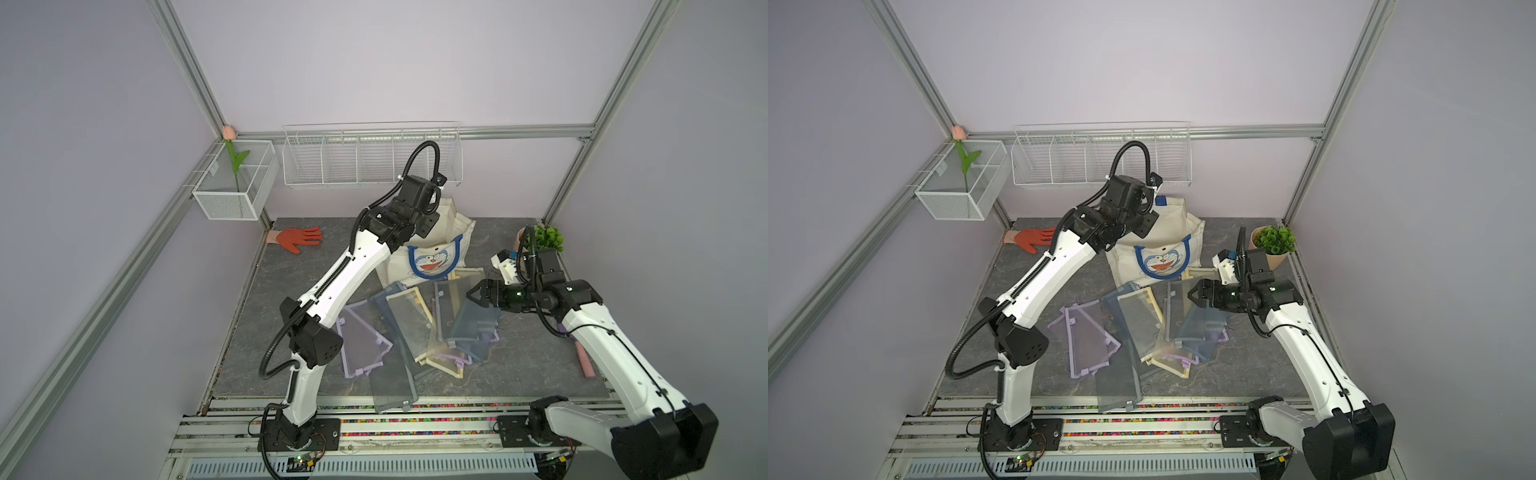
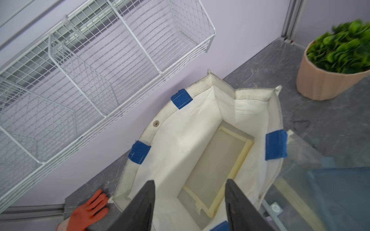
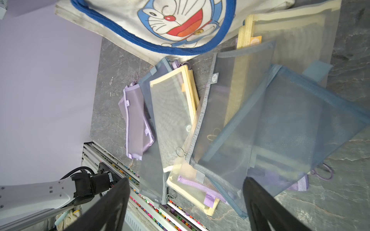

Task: Put the pencil pouch into the canvas bag
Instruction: Place the pencil pouch in the canvas bag.

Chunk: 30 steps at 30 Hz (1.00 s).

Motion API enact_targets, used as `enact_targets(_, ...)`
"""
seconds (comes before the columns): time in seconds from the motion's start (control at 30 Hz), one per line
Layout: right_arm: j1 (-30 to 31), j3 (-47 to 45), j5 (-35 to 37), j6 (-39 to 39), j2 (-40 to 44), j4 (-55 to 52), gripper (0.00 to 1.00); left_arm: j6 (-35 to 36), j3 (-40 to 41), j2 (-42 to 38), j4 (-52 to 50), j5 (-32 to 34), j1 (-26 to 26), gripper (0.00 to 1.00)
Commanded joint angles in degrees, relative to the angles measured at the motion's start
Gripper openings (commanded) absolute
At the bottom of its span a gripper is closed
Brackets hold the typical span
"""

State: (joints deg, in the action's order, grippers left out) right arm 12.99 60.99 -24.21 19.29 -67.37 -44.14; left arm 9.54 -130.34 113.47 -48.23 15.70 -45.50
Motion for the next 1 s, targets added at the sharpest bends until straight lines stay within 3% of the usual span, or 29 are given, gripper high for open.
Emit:
enact_targets(0.0,-0.9,-3.1,-1.0,0.6,-2.0,1.7,0.9,-13.1,11.3,-7.7,0.9,-9.1,-3.3,0.58)
enact_targets(0.2,-3.3,-4.9,-4.5,0.5,-7.0,5.9,0.93,-35.6,44.9,-22.4,20.9,-18.4,-6.0,0.58)
enact_targets(0.3,-3.6,-4.4,-4.5,-0.6,-10.6,7.5,0.94,-44.2,57.2,-26.2,31.8,-21.4,-7.4,0.57)
enact_targets(0.47,-3.7,-2.8,-6.9,-1.1,-18.4,11.3,0.99,-51.7,65.7,-24.3,42.0,-23.7,-8.9,0.56)
enact_targets(0.77,-3.7,-1.6,-9.1,-1.4,-26.5,15.3,0.85,-63.8,73.4,-13.5,62.6,-24.1,-7.8,0.5)
enact_targets(0.97,-3.6,-2.4,-10.2,-1.1,-27.6,16.7,0.73,-66.3,74.7,-7.7,67.3,-25.2,-6.6,0.45)
